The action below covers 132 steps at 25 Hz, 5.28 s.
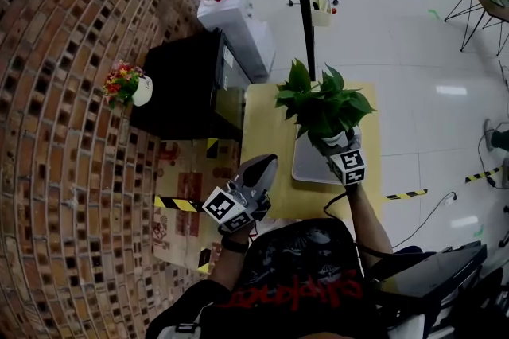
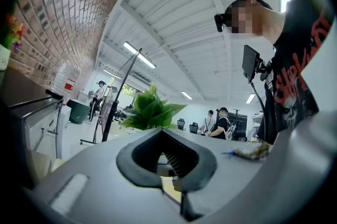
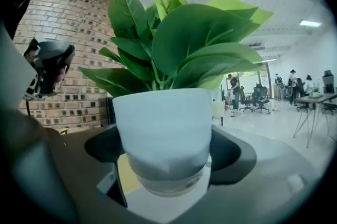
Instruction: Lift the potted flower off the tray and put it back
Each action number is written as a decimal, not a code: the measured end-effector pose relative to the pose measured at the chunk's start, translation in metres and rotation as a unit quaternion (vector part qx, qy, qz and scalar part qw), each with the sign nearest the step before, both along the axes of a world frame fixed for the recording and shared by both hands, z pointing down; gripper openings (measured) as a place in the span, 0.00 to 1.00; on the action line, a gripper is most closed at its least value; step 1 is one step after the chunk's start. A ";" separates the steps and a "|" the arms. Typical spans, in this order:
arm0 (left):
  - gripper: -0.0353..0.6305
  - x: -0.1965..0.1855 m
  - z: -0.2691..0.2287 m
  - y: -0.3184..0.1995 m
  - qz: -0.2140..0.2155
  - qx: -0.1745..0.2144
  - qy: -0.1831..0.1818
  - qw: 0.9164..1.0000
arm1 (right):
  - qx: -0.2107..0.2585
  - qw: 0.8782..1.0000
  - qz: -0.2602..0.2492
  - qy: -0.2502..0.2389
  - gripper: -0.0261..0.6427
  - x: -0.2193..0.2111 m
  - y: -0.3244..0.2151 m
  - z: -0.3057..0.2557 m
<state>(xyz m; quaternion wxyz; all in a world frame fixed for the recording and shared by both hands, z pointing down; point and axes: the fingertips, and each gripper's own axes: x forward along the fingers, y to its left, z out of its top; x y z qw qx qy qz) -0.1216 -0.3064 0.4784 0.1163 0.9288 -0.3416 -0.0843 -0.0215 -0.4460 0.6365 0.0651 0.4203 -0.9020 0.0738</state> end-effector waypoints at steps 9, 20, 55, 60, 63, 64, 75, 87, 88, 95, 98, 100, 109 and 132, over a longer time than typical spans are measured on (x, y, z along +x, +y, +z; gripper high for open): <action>0.06 0.007 -0.013 -0.010 0.009 0.010 0.021 1.000 | -0.004 0.999 0.019 -0.030 0.78 0.012 0.020 -0.073; 0.05 0.017 -0.011 -0.015 0.027 0.010 0.012 1.000 | 0.028 0.998 0.026 -0.043 0.78 0.025 0.030 -0.129; 0.06 0.011 0.000 -0.014 0.009 -0.013 -0.005 1.000 | 0.090 0.994 0.026 -0.056 0.78 0.031 0.034 -0.106; 0.06 0.011 0.007 -0.009 -0.001 -0.025 -0.020 0.999 | 0.074 0.995 0.050 -0.037 0.78 0.041 0.032 -0.066; 0.06 0.003 0.016 -0.009 -0.013 -0.028 -0.027 0.999 | 0.053 0.997 0.056 -0.030 0.78 0.039 0.023 -0.038; 0.06 -0.001 0.017 -0.009 -0.020 -0.030 -0.029 0.999 | 0.044 0.997 0.053 -0.027 0.78 0.037 0.021 -0.027; 0.06 -0.015 0.023 0.000 -0.074 -0.061 -0.054 0.994 | -0.012 0.999 0.047 0.007 0.78 0.034 -0.003 0.075; 0.06 -0.022 0.024 0.003 -0.106 -0.070 -0.070 0.989 | -0.099 0.994 0.034 0.038 0.78 0.012 -0.019 0.174; 0.06 -0.024 0.024 0.003 -0.110 -0.071 -0.071 0.989 | -0.107 0.993 0.034 0.039 0.78 0.009 -0.020 0.181; 0.06 -0.032 0.026 0.004 -0.125 -0.075 -0.070 0.987 | -0.116 0.991 0.035 0.063 0.78 0.000 -0.030 0.201; 0.06 -0.032 0.027 0.003 -0.127 -0.074 -0.067 0.987 | -0.116 0.991 0.031 0.065 0.78 -0.005 -0.032 0.200; 0.06 -0.029 0.027 0.002 -0.123 -0.074 -0.063 0.988 | -0.120 0.990 0.030 0.064 0.78 -0.005 -0.030 0.199; 0.06 -0.024 0.026 0.002 -0.110 -0.072 -0.048 0.990 | -0.145 0.984 0.026 0.096 0.77 0.001 -0.020 0.205; 0.06 -0.012 0.039 0.001 -0.047 -0.069 -0.023 0.996 | -0.178 0.981 0.053 0.048 0.75 0.024 0.034 0.193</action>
